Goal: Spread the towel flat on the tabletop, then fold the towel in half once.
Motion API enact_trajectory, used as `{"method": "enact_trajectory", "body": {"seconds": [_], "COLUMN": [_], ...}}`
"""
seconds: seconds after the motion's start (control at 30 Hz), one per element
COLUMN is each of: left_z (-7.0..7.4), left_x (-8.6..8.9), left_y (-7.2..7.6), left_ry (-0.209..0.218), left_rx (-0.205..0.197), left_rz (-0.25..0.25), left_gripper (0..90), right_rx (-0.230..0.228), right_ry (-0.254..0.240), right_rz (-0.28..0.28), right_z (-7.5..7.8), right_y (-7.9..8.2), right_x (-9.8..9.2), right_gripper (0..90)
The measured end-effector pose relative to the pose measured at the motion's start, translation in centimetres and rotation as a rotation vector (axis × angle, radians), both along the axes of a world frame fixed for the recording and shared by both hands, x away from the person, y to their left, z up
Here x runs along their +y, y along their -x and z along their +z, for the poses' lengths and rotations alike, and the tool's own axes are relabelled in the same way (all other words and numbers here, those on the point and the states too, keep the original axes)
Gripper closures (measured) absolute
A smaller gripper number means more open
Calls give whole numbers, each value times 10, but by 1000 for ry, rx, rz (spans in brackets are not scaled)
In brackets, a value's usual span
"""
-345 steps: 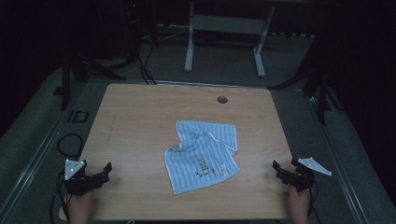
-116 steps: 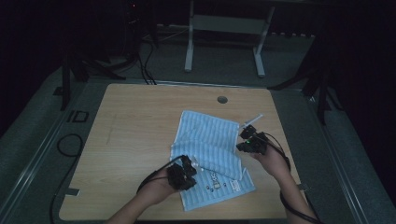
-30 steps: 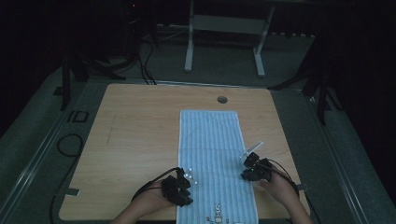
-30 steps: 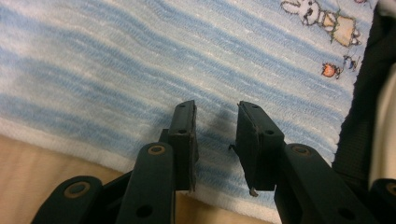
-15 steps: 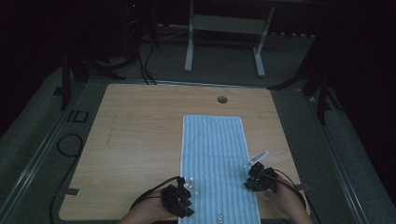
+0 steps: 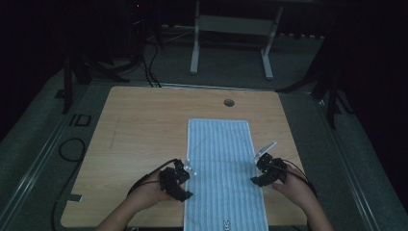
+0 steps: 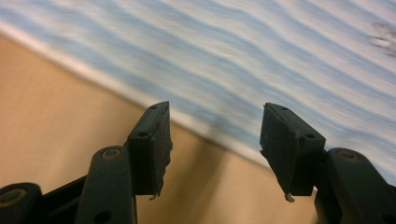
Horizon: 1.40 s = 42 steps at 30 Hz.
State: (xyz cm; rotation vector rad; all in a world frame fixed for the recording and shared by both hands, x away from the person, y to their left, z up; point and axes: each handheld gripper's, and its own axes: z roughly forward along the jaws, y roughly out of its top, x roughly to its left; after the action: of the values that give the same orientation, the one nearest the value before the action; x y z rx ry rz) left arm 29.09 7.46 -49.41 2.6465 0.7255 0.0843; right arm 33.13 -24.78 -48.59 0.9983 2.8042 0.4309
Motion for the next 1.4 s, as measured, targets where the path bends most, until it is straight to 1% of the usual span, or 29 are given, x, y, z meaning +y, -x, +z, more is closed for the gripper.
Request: {"method": "enact_trajectory", "body": {"seconds": [0.03, 0.07, 0.13, 0.17, 0.23, 0.27, 0.3, 0.33, 0.37, 0.4, 0.5, 0.53, 0.57, 0.6, 0.63, 0.67, 0.73, 0.8, 0.87, 0.9, 0.93, 1.0, 1.07, 1.13, 1.17, 1.23, 1.27, 1.3, 1.4], "left_z": [2, 3, 7, 8, 10, 9, 8, 8, 4, 0, -5, -8, -10, -13, -15, -20, -24, -28, -31, -32, -33, -34, -34, -33, -33, -32, -31, -31, -29], "left_x": [2, 3, 3, 3, 2, 1, -1, -1, -6, -10, -14, -17, -18, -19, -21, -23, -23, -24, -24, -23, -23, -22, -22, -23, -24, -27, -29, -29, -30], "left_y": [-9, -16, -28, -34, -46, -52, -56, -56, -64, -70, -78, -83, -86, -88, -90, -93, -97, -100, -103, -104, -105, -108, -110, -113, -113, -115, -117, -119, -124], "left_ry": [-14, -21, -20, -6, 3, 11, 6, 6, -3, -3, 17, 26, 28, 19, 9, -19, -31, -53, -57, -49, -34, -14, -7, -1, 1, -10, -6, -4, -10], "left_rx": [-13, -21, -43, -46, -46, -40, -39, -39, -43, -46, -49, -68, -66, -60, -55, -55, -39, -43, -41, -48, -50, -47, -45, -41, -38, -40, -32, -26, -49], "left_rz": [11, 16, 31, 49, 65, 72, 73, 73, 67, 65, 69, 68, 66, 58, 54, 47, 53, 57, 55, 66, 75, 79, 82, 76, 81, 65, 67, 75, 118], "left_gripper": [431, 424, 406, 406, 406, 406, 406, 406, 406, 406, 402, 400, 400, 400, 400, 400, 400, 401, 409, 413, 416, 424, 451, 518, 578, 679, 724, 781, 832], "right_rx": [9, 3, -4, -17, -35, -37, -35, -35, -35, -20, -24, -8, 1, 22, 22, 34, 36, 50, 58, 71, 80, 84, 84, 81, 79, 53, 48, 41, 46], "right_ry": [-6, -5, 0, 3, 3, 6, 8, 8, 12, 13, 25, 22, 27, 31, 31, 33, 59, 80, 62, 55, 46, 52, 48, 52, 61, 88, 91, 93, 90], "right_rz": [-8, -21, -38, -46, -59, -70, -79, -79, -81, -73, -62, -66, -80, -90, -90, -89, -92, -92, -94, -97, -98, -95, -100, -99, -96, -98, -104, -108, -127], "right_z": [2, 4, 8, 9, 12, 12, 12, 12, 11, 6, 2, -2, -7, -15, -15, -18, -26, -32, -32, -32, -32, -31, -31, -31, -31, -31, -31, -31, -31], "right_y": [-6, -15, -27, -33, -46, -52, -59, -59, -65, -77, -83, -87, -92, -96, -96, -97, -101, -103, -105, -106, -106, -107, -110, -113, -114, -117, -119, -121, -127], "right_x": [0, -1, -4, -4, -5, -6, -6, -6, -5, -2, 1, 2, 3, 5, 5, 6, 8, 10, 10, 10, 10, 10, 9, 11, 12, 17, 18, 18, 20], "right_gripper": [420, 418, 419, 428, 429, 437, 447, 447, 463, 464, 464, 464, 469, 498, 498, 492, 493, 503, 538, 595, 624, 721, 784, 831, 845, 854, 858, 860, 863]}}
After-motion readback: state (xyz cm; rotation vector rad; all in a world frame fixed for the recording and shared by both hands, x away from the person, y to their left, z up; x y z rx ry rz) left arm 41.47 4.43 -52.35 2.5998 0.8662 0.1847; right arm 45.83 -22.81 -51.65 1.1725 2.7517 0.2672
